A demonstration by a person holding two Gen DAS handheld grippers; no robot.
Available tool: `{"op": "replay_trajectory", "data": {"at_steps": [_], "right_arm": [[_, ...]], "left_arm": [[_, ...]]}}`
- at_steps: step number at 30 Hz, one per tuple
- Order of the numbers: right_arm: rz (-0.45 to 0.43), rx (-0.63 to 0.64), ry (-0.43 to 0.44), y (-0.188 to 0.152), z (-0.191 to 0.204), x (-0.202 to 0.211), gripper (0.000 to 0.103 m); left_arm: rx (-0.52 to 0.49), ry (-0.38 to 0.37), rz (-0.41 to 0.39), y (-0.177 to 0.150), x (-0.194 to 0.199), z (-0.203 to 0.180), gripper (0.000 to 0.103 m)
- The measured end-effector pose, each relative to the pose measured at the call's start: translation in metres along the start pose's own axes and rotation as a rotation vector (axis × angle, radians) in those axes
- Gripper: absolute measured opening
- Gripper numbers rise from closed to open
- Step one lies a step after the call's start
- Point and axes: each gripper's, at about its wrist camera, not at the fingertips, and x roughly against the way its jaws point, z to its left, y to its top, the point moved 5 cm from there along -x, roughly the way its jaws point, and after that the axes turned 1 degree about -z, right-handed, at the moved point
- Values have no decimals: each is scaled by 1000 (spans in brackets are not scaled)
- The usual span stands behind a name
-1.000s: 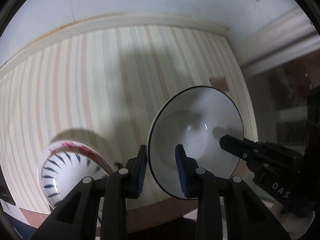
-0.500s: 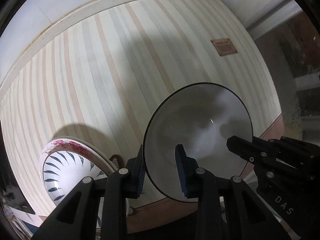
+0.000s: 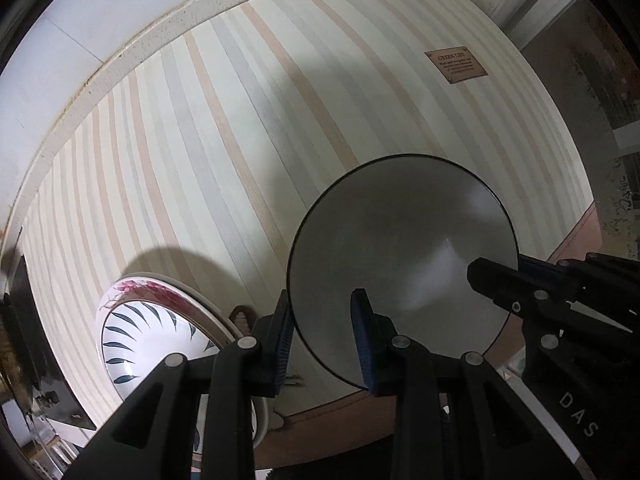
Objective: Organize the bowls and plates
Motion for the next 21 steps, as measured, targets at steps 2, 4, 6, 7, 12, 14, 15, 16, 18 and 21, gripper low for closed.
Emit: {"op": "replay_trajectory", "data": {"at_steps": [2, 4, 6, 7, 12, 14, 15, 16, 18, 21], "right_arm": [[3, 5, -3, 1, -1, -1, 14], [2, 9, -5, 3, -1, -1, 14], [5, 6, -7, 4, -1, -2, 14], [6, 3, -6, 4, -1, -1, 14], [17, -40, 18, 3, -4, -1, 14], [16, -43, 22, 1, -4, 1, 14], [17, -46, 24, 0, -4, 1, 14], [17, -46, 26, -1, -4, 2, 14], [15, -45, 27, -4, -4, 5, 14], [8, -40, 17, -8, -3, 10, 15]], "left_arm": [[2, -2, 2, 0, -1, 0, 25], [6, -6, 2, 0, -2, 1, 25], [15, -12, 2, 0, -3, 1, 25], [20, -16, -2, 0, -3, 1, 25], [52, -54, 8, -5, -4, 9, 26], [69, -63, 8, -8, -3, 13, 26], [76, -66, 8, -9, -3, 14, 26], [83, -69, 7, -11, -2, 16, 26], [93, -75, 8, -13, 0, 18, 26], [109, -86, -6, -18, 11, 20, 27]]}}
